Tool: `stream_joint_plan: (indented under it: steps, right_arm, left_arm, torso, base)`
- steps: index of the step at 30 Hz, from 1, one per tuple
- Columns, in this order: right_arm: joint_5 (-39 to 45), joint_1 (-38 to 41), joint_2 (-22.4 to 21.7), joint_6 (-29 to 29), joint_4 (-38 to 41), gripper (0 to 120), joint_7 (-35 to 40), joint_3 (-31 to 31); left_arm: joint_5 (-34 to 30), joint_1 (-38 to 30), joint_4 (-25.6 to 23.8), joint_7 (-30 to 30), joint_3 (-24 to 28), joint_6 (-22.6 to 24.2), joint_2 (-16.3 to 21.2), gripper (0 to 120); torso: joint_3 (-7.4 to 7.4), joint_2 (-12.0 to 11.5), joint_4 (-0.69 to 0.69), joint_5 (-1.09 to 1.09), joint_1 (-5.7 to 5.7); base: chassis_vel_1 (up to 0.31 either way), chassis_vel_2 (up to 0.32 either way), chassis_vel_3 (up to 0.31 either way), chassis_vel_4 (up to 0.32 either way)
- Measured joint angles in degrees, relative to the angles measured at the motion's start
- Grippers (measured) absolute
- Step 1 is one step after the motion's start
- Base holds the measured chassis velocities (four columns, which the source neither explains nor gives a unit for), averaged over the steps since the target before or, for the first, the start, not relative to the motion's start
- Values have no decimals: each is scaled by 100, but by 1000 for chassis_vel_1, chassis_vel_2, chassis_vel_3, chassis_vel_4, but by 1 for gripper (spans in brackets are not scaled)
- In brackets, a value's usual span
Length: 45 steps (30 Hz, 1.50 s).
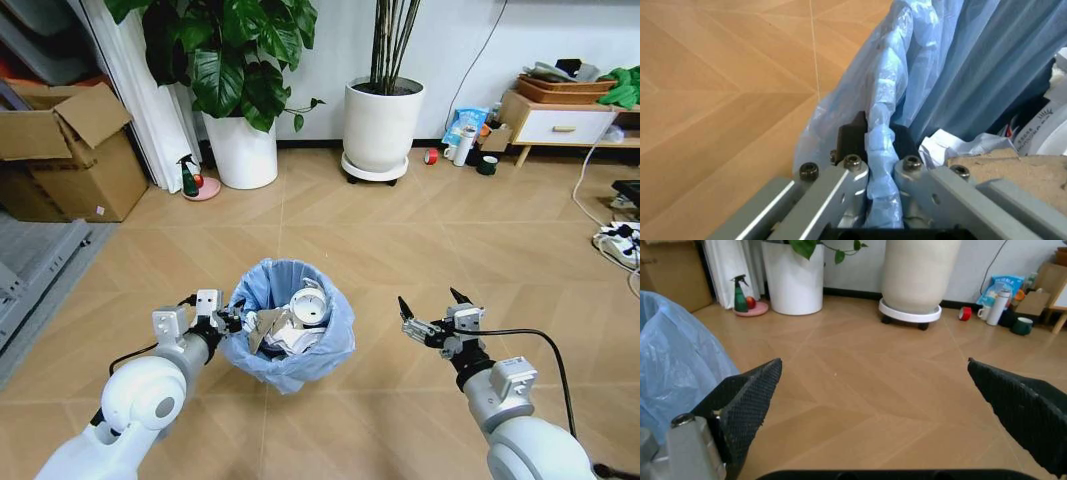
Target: Pick up the trash bin and place the garbage on the floor into it.
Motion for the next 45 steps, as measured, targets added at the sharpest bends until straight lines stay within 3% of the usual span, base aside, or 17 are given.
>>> stream_joint_plan:
  steps: [45]
  right_arm:
    - [-60, 161, -47, 27, -171, 100, -19, -111]
  left_arm:
    - [0, -18, 49, 16, -41, -40, -28, 0]
  torso:
    - [1, 0, -2, -1, 1]
  base:
    - [142, -130, -139, 132]
